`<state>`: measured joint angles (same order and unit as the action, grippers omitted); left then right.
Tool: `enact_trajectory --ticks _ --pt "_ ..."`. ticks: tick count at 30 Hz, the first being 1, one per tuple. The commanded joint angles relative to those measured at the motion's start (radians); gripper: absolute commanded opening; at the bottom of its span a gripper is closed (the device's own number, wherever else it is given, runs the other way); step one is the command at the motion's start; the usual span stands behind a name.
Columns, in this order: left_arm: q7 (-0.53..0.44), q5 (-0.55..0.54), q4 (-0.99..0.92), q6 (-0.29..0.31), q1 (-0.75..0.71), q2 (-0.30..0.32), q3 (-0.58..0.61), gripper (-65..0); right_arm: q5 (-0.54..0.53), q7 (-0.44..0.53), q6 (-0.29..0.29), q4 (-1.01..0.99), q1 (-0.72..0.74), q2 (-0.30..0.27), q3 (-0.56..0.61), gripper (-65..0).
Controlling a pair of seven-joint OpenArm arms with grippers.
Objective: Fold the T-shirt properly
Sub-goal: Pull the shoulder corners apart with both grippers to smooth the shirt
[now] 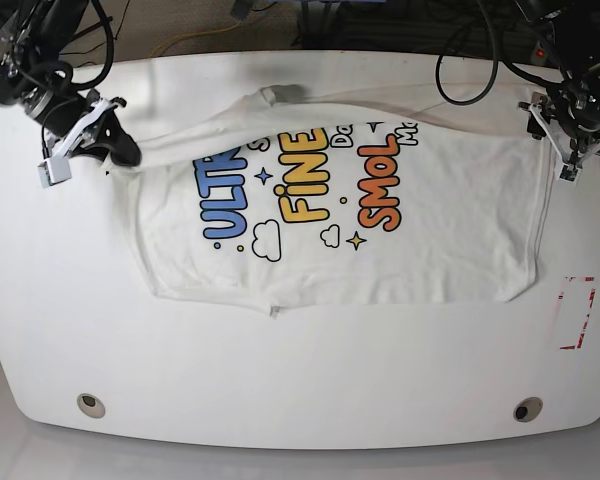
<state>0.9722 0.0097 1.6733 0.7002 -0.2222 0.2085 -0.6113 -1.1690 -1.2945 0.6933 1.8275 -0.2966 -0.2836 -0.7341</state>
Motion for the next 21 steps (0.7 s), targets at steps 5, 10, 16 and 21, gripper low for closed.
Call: enact_trajectory --ticks 5,10,16,21 --pt "-0.009 -0.003 0.015 -0.002 0.002 0.013 0.017 -26.1 -0.022 0.028 0.005 -0.183 0.15 -0.069 0.083 -65.0" --pt "-0.009 -0.003 0.015 -0.002 0.004 0.013 0.017 -26.1 0.051 0.029 0.005 -0.308 0.239 -0.069 0.104 -61.0" --pt "-0.009 -0.003 0.017 -0.002 0.004 0.013 0.018 -26.1 0.208 0.033 0.005 -0.343 0.304 -0.072 0.103 -33.0" --pt "-0.009 -0.003 0.015 -0.002 0.002 0.013 0.018 -26.1 0.206 0.029 0.005 -0.234 0.204 -0.07 0.06 -19.2"
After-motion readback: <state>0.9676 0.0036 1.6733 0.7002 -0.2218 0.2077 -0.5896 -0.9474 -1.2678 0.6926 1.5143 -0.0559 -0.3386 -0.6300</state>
